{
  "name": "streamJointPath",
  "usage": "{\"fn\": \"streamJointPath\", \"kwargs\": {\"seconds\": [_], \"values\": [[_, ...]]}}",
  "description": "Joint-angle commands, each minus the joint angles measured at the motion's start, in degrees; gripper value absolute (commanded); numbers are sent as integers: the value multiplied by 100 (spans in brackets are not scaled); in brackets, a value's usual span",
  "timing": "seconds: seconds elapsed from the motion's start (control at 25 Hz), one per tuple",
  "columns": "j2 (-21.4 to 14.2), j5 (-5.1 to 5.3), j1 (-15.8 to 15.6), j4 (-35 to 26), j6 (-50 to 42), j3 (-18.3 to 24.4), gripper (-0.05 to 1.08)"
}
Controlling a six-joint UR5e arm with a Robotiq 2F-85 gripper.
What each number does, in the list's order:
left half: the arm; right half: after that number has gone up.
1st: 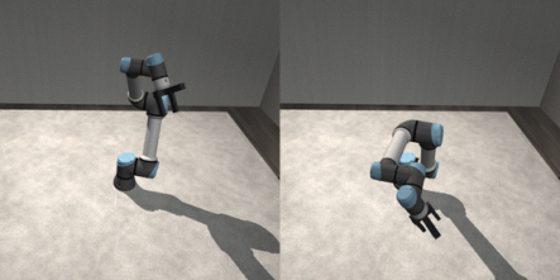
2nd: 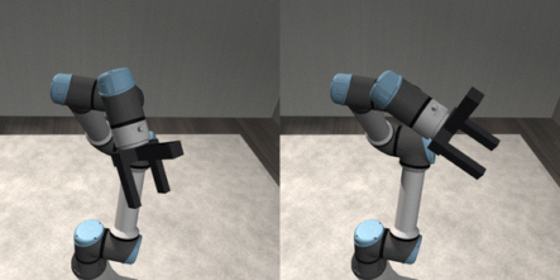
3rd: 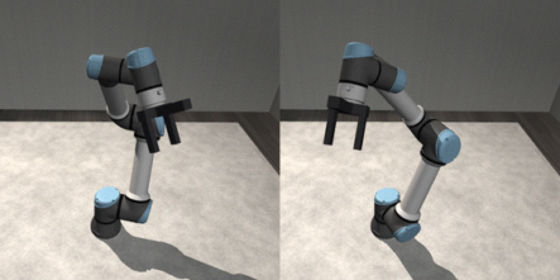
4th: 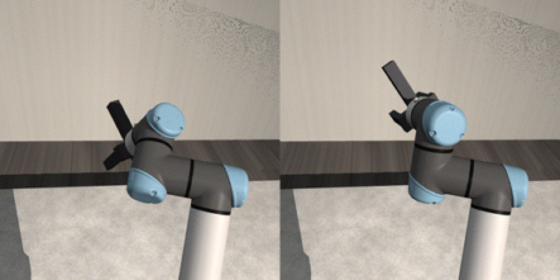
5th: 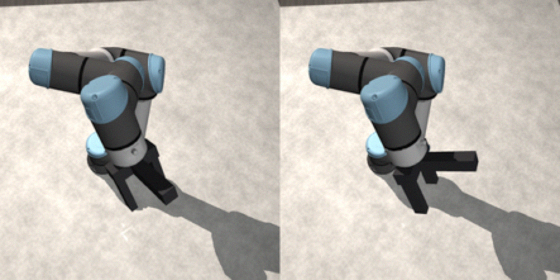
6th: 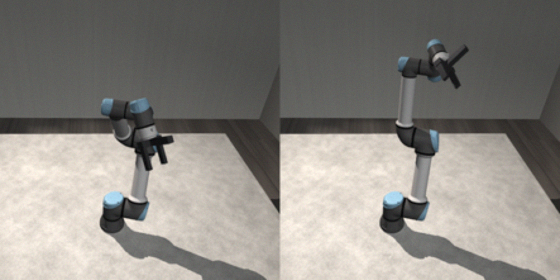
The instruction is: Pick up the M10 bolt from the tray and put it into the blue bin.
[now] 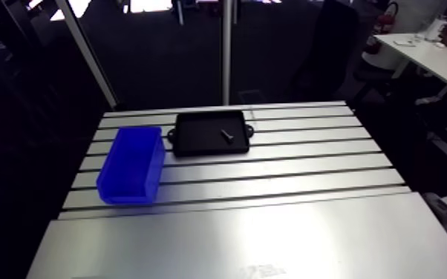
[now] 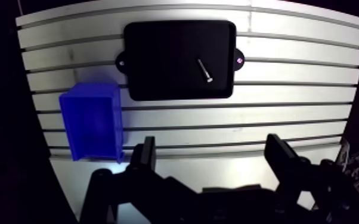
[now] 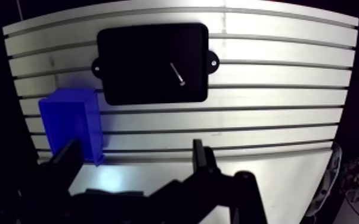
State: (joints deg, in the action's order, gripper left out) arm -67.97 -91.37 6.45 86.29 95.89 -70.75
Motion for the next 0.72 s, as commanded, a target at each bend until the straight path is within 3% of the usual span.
{"fn": "streamJointPath", "kwargs": {"seconds": [0.04, 0.16, 0.72], "values": [[0, -16, 15, 15, 690, -224, 1], [0, -25, -3, 129, 971, -382, 1], [8, -34, 138, 1817, 2624, -1296, 1]]}}
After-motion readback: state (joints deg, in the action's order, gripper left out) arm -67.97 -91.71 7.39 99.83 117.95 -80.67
